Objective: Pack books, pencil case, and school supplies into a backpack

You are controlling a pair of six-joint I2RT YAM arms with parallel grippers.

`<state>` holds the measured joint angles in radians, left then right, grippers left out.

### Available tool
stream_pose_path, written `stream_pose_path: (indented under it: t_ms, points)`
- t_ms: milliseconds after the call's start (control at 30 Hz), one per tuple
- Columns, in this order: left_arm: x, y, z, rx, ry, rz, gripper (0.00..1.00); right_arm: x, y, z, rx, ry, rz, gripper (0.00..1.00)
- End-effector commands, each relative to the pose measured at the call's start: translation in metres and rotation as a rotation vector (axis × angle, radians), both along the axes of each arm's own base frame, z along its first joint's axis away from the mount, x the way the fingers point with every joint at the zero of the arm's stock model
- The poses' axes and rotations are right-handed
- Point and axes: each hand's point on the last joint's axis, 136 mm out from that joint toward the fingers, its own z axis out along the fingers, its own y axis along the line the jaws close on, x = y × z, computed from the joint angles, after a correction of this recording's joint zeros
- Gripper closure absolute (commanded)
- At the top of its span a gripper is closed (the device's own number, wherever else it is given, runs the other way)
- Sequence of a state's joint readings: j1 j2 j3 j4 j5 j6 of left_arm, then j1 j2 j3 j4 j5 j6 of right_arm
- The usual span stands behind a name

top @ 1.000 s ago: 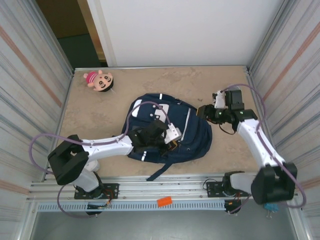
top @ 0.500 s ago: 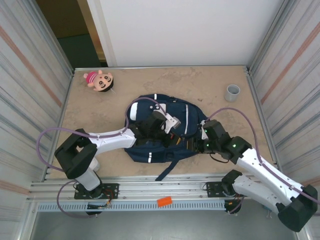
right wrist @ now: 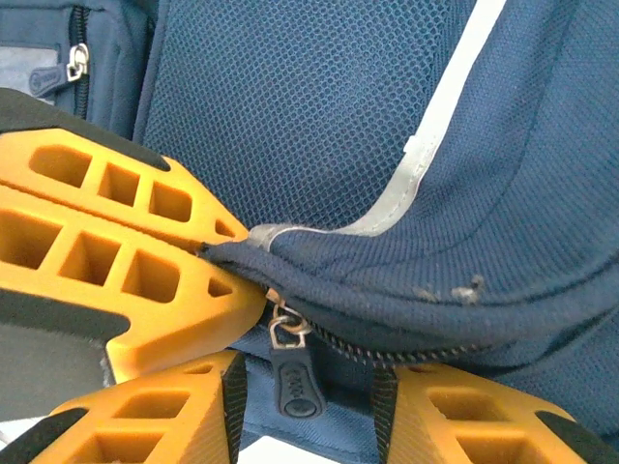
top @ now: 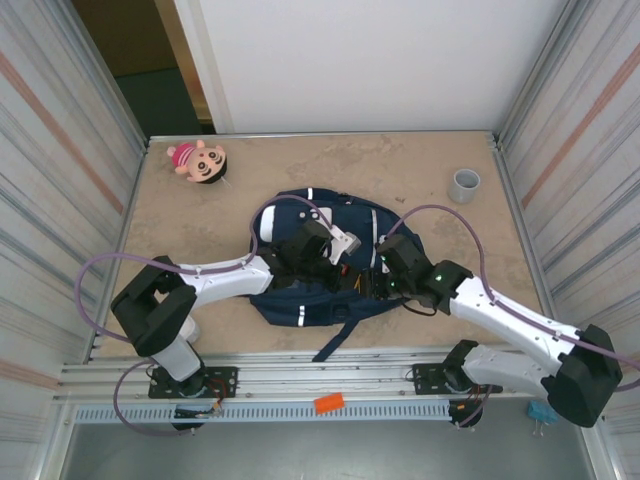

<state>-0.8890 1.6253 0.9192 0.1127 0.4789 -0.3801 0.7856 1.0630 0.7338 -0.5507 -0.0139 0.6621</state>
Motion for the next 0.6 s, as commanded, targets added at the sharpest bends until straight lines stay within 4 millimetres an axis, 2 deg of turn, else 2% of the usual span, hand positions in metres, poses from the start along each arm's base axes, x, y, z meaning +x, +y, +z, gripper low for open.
stream_pose_path:
  t_ms: [0, 67, 133, 367, 567]
  points:
    - [0.001, -0.013, 0.027, -0.097, 0.015, -0.019, 1.00, 0.014, 0.002, 0.007, -0.039, -0.055, 0.004, 0.59]
    - [0.001, -0.015, 0.031, -0.115, 0.014, -0.024, 1.00, 0.018, -0.003, 0.002, -0.088, -0.053, -0.016, 0.61]
    - [0.001, -0.015, 0.031, -0.118, 0.014, -0.022, 1.00, 0.022, -0.015, -0.003, -0.167, -0.054, -0.046, 0.68]
    - [0.001, -0.011, 0.025, -0.088, 0.009, -0.015, 1.00, 0.032, -0.038, 0.002, -0.291, -0.060, -0.094, 0.86]
    - [0.003, -0.003, 0.021, -0.045, -0.013, 0.002, 1.00, 0.039, -0.061, 0.004, -0.342, -0.031, -0.161, 0.91]
